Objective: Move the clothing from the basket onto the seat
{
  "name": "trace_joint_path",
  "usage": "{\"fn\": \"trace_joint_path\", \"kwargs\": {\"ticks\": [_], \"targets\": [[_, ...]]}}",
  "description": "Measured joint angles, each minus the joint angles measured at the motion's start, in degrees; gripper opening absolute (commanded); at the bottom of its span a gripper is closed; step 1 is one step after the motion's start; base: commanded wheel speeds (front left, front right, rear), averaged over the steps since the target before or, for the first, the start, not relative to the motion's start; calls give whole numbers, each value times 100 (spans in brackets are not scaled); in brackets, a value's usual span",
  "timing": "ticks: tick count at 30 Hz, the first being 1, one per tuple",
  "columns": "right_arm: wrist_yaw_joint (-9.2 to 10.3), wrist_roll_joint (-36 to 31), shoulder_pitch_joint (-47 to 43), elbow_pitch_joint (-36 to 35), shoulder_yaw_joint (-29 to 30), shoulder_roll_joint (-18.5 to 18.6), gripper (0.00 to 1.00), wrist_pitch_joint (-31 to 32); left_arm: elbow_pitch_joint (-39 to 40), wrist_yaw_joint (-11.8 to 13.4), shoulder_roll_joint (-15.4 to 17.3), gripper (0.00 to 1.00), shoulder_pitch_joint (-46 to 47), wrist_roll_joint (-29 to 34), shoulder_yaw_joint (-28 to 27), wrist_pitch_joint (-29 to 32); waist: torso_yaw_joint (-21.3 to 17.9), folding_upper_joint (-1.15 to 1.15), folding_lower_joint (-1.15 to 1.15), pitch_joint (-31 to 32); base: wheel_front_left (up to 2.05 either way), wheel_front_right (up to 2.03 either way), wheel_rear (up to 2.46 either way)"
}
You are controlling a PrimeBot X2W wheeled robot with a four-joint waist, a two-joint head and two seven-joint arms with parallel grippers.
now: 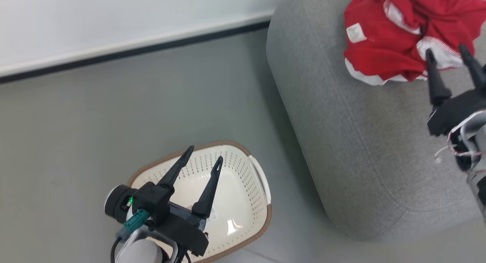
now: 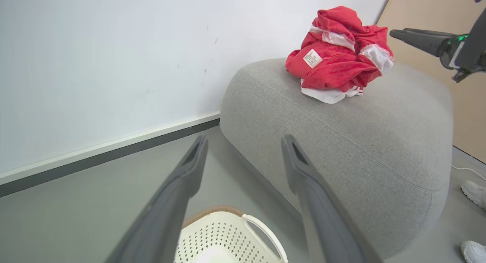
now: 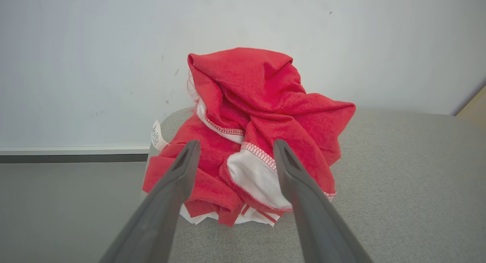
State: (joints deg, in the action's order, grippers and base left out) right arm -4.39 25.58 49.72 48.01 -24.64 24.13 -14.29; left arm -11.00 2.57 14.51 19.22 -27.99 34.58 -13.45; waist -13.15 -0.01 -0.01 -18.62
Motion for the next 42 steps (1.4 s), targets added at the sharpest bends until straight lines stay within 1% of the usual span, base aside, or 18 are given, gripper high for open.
{"fn": "trace_joint_path", "kwargs": {"ticks": [5,9,18,24,26,33,36,42], "targets": [[0,1,-382,-379,-13,-129,100,0,-96,57,-26,100,-185,-92,-190,-46,69,0,0,366,0,0,0],[1,3,-710,-722,-10,-208,100,-2,-169,165,-26,100,-324,-121,-365,-55,166,0,0,656,0,0,0],[44,5,-1710,-1393,-85,-363,100,-2,-201,332,-26,100,-886,-280,-815,-81,511,0,0,1268,0,0,0],[268,16,-2353,-1807,-55,-461,100,-24,-164,402,51,100,-1329,-321,-1116,-83,808,0,0,1596,0,0,0],[299,43,-2558,-1938,-38,-471,100,-25,-126,405,68,100,-1468,-321,-1218,-85,903,0,0,1694,0,0,0],[627,40,-3222,-2565,1,-583,100,-26,58,448,125,100,-1847,-319,-1532,-85,1185,0,1,1972,0,0,0],[745,-24,-3434,-2806,-97,-713,100,-26,157,449,164,100,-2041,-304,-1680,-85,1247,0,0,2066,0,0,0],[850,-53,-3876,-3165,-157,-810,100,-26,302,454,177,100,-2265,-169,-1866,-85,1239,1,1,2166,0,0,0]]}}
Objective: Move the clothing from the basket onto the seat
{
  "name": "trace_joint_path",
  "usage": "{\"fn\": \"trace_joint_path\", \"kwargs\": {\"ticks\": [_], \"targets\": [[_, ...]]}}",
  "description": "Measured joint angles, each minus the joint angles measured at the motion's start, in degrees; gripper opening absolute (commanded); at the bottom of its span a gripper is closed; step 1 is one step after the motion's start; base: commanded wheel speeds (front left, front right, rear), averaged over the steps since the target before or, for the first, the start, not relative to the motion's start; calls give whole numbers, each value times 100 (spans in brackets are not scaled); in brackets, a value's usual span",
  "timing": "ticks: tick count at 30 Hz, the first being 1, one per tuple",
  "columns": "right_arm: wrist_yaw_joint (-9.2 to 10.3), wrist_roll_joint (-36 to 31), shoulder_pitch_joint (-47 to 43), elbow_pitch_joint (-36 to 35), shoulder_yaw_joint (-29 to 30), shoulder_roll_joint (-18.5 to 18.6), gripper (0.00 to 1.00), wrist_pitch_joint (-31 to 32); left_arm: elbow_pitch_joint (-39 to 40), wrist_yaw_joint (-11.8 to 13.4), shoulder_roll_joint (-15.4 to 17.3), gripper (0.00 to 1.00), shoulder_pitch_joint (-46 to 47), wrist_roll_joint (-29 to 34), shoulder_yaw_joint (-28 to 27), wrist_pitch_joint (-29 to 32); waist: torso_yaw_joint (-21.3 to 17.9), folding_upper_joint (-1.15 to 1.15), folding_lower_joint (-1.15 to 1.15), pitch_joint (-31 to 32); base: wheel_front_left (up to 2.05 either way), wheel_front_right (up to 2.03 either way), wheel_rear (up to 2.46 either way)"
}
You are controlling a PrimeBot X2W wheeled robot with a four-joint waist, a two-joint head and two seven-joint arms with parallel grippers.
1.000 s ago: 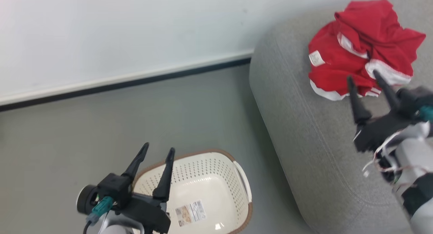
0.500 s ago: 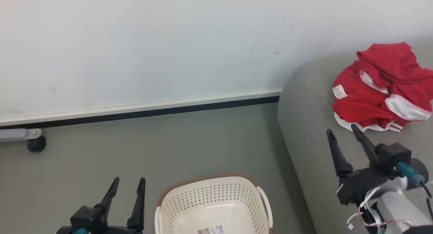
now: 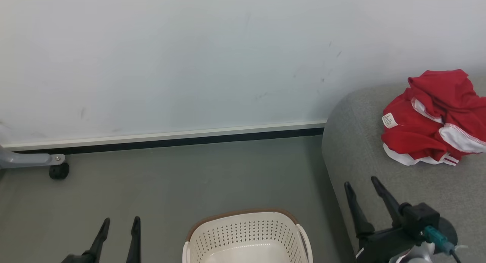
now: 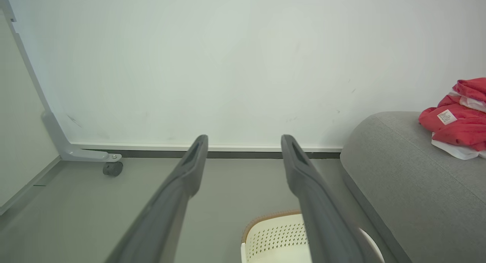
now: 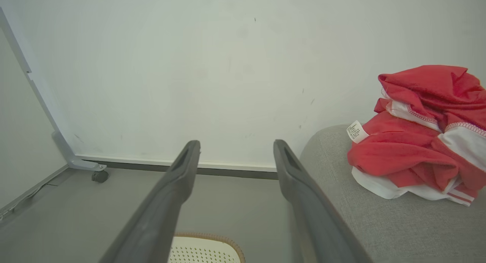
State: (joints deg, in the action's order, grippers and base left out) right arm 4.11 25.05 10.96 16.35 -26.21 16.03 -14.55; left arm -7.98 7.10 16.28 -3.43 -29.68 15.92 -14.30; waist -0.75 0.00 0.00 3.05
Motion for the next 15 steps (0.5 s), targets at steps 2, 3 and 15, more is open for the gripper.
{"fn": "trace_joint_path", "kwargs": {"ticks": [2,3,15], "targets": [[49,-19,-138,-101,-14,-34,100,0,45,2,8,100,-115,87,-89,0,-29,0,0,17,0,0,0],[52,-34,-199,-148,-11,-38,100,0,65,2,8,100,-171,103,-112,0,-44,0,0,25,0,0,0],[245,-41,-835,-606,344,-8,100,0,180,2,-100,100,-442,274,-430,0,-166,0,0,91,0,0,0]]}}
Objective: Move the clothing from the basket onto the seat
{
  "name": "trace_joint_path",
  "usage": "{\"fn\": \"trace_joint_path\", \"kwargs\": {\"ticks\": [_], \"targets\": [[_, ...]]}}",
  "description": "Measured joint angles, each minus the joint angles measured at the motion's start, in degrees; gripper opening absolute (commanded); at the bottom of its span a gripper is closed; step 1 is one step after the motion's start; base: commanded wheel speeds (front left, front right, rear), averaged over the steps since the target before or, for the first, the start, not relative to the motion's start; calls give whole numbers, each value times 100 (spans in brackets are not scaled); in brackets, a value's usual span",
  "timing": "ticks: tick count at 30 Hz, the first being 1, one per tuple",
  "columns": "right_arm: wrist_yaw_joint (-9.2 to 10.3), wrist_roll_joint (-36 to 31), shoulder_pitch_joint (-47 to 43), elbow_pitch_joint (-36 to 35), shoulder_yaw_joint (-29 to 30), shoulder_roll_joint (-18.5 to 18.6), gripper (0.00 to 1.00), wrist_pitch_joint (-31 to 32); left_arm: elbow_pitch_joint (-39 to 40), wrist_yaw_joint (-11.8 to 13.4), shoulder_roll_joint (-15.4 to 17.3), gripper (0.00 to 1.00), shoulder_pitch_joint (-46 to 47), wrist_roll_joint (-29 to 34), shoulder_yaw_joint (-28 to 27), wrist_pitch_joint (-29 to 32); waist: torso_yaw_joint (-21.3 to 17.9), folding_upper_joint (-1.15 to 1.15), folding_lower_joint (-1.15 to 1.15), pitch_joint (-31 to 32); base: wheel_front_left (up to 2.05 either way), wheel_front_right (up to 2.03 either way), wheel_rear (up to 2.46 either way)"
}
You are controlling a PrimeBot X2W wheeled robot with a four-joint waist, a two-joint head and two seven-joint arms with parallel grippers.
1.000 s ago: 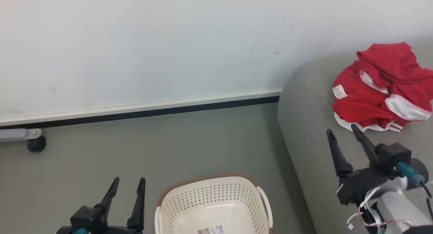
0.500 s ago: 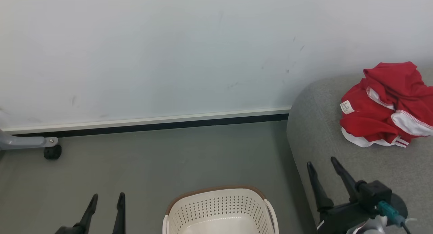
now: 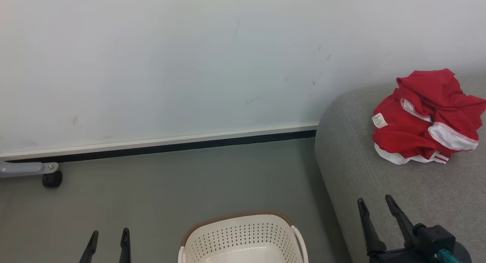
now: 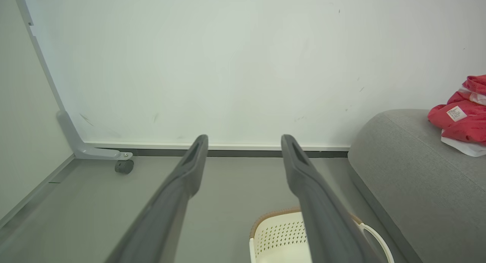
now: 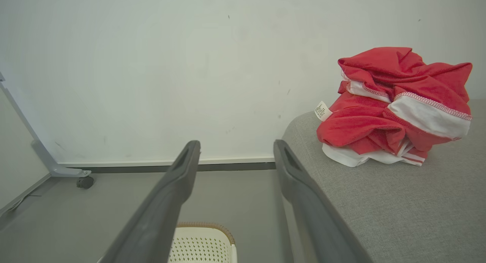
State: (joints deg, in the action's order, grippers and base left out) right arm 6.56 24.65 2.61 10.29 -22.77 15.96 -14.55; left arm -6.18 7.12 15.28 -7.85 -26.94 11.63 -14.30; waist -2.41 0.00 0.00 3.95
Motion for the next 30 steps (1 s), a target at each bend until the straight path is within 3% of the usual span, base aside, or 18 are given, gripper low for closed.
{"fn": "trace_joint_path", "kwargs": {"ticks": [27,28,30], "targets": [[49,-132,-241,-379,342,-53,100,0,127,0,-100,100,-197,354,-307,-1,46,0,0,-19,0,0,0],[49,-160,-254,-377,339,-59,0,1,119,0,-102,0,-205,377,-315,0,51,0,0,-20,0,0,0],[48,-158,-308,-271,311,-104,0,9,8,-3,-144,0,-227,361,-298,9,52,0,0,-20,0,0,0]]}}
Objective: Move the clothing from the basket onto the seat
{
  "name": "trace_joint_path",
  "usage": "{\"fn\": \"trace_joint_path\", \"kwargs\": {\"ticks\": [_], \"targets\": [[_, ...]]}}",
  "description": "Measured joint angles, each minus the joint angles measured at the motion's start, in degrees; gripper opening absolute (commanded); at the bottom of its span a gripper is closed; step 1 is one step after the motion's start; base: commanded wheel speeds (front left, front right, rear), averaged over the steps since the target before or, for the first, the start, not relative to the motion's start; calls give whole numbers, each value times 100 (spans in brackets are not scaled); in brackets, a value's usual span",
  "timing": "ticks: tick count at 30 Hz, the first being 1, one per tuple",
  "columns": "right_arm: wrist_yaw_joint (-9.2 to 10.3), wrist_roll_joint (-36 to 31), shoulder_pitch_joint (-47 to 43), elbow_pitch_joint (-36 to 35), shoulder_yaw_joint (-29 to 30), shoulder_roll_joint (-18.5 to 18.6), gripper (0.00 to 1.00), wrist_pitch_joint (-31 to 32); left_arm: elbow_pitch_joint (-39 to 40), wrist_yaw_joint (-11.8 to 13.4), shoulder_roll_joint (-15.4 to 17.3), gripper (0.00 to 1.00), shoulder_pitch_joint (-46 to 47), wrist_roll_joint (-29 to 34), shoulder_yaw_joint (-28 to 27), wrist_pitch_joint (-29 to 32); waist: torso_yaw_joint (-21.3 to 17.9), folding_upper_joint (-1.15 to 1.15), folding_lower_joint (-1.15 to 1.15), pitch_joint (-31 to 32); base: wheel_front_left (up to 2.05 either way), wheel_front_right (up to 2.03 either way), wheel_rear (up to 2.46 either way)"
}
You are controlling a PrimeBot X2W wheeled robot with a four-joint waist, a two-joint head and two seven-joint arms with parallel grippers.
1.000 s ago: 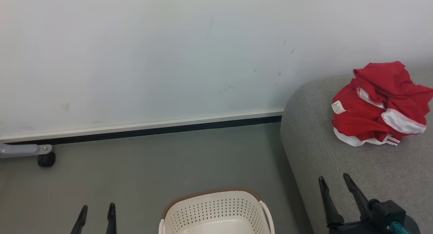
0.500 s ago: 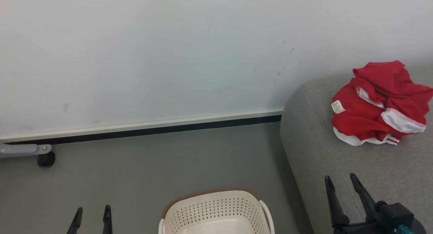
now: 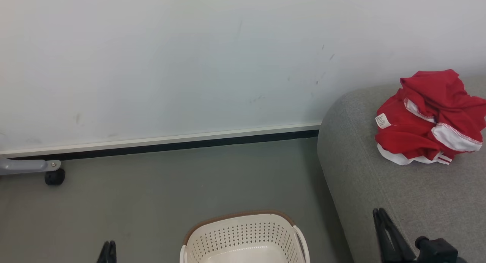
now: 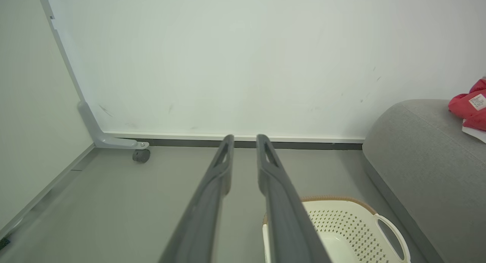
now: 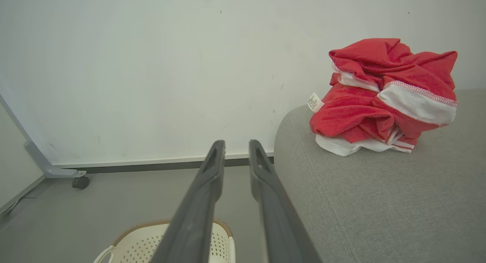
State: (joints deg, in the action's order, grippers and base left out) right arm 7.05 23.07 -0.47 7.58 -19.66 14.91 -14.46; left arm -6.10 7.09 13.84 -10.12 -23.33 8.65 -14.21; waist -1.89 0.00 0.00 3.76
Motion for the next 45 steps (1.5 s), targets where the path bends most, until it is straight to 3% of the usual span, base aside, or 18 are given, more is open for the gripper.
{"fn": "trace_joint_path", "kwargs": {"ticks": [10,45], "targets": [[-69,309,-185,224,133,-153,0,134,-230,-62,-165,0,-66,-282,-46,149,11,0,1,-27,0,0,0],[-512,2595,26,466,1039,-535,0,855,-510,-520,-494,0,413,-2613,-511,847,74,0,1,-153,0,0,0]]}}
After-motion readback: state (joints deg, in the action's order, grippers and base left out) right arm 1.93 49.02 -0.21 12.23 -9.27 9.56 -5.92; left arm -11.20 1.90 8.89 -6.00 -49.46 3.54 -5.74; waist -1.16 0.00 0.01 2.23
